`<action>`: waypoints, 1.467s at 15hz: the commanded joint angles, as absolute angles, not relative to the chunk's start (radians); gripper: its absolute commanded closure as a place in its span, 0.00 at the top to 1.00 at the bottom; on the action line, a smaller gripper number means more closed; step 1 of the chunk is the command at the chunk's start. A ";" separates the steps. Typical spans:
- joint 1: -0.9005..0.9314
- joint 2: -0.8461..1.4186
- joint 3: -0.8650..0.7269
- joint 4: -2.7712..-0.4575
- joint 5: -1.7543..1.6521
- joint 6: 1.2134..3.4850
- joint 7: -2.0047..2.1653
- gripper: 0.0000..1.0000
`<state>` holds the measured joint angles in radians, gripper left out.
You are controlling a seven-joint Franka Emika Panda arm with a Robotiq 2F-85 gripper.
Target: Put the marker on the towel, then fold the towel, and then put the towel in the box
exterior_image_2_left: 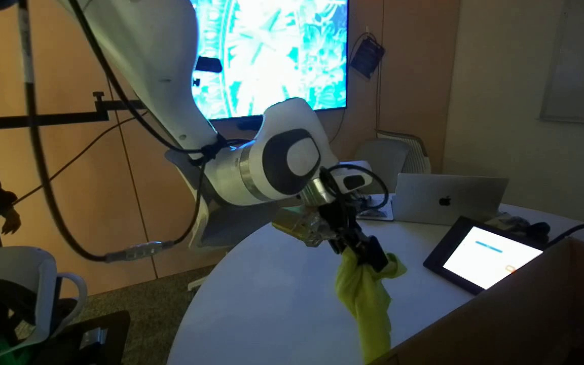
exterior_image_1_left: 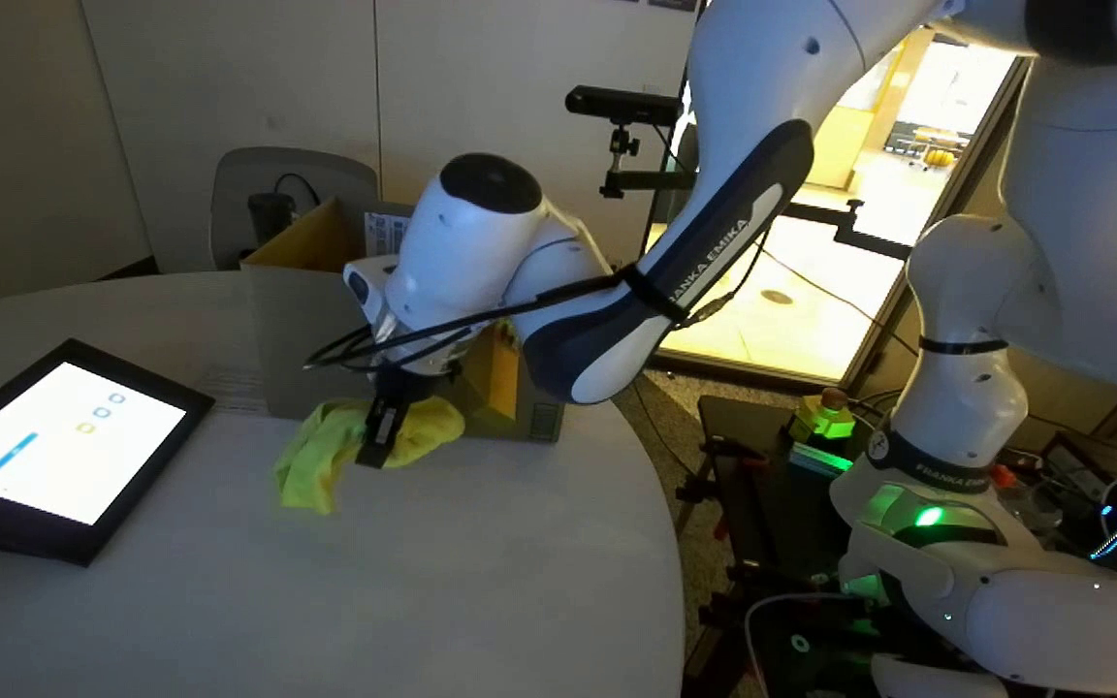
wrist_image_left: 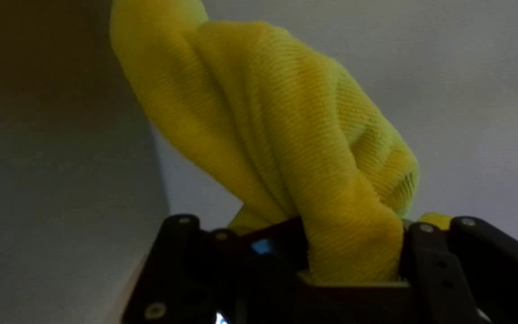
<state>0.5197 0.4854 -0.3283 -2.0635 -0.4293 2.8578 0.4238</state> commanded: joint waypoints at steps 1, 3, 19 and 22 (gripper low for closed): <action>0.654 0.324 -0.534 -2.166 -0.588 2.885 0.642 0.07; 0.702 0.251 -0.634 -2.170 -0.676 2.850 0.749 0.06; 0.220 0.095 -0.362 -2.101 -0.889 2.542 1.155 0.07; 0.099 0.149 -0.271 -2.086 -0.809 2.526 1.132 0.07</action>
